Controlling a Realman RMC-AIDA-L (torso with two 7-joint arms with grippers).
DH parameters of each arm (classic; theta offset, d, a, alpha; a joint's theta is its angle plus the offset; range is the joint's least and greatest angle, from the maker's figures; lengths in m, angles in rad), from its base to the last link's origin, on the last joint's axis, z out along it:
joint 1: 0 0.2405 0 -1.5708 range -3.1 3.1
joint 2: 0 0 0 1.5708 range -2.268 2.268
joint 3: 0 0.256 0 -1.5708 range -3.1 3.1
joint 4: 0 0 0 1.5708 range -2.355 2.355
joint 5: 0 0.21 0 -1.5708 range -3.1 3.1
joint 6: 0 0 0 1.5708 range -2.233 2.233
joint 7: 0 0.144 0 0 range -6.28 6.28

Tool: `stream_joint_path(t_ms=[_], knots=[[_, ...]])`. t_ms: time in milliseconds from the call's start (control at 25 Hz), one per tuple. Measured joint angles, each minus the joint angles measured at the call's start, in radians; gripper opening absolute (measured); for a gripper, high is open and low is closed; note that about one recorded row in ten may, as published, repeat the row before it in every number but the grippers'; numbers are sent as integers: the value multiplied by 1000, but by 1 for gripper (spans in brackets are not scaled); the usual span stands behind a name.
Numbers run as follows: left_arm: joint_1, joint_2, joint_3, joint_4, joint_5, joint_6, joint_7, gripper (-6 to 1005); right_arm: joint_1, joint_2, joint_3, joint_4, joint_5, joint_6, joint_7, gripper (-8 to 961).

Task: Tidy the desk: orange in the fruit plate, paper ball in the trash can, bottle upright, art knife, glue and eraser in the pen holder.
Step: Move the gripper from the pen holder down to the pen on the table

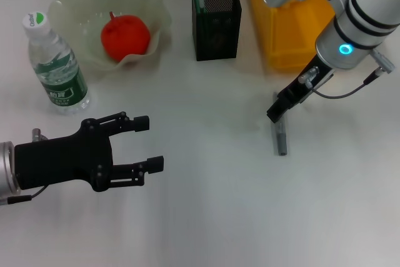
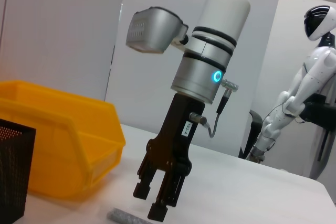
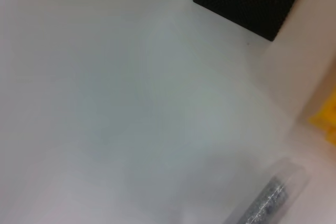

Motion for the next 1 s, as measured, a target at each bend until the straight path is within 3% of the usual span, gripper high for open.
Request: stream_joint_path(t_ms=[440, 720, 1000], knots=[[0, -2, 0, 0, 0, 0, 2, 841, -1, 2, -53, 57, 4, 79, -1, 660], [0, -2, 0, 0, 0, 2, 2, 841, -4, 3, -53, 59, 4, 89, -2, 472], [0, -2, 0, 0, 0, 7, 2, 842, -1, 4, -53, 71, 4, 87, -2, 475]])
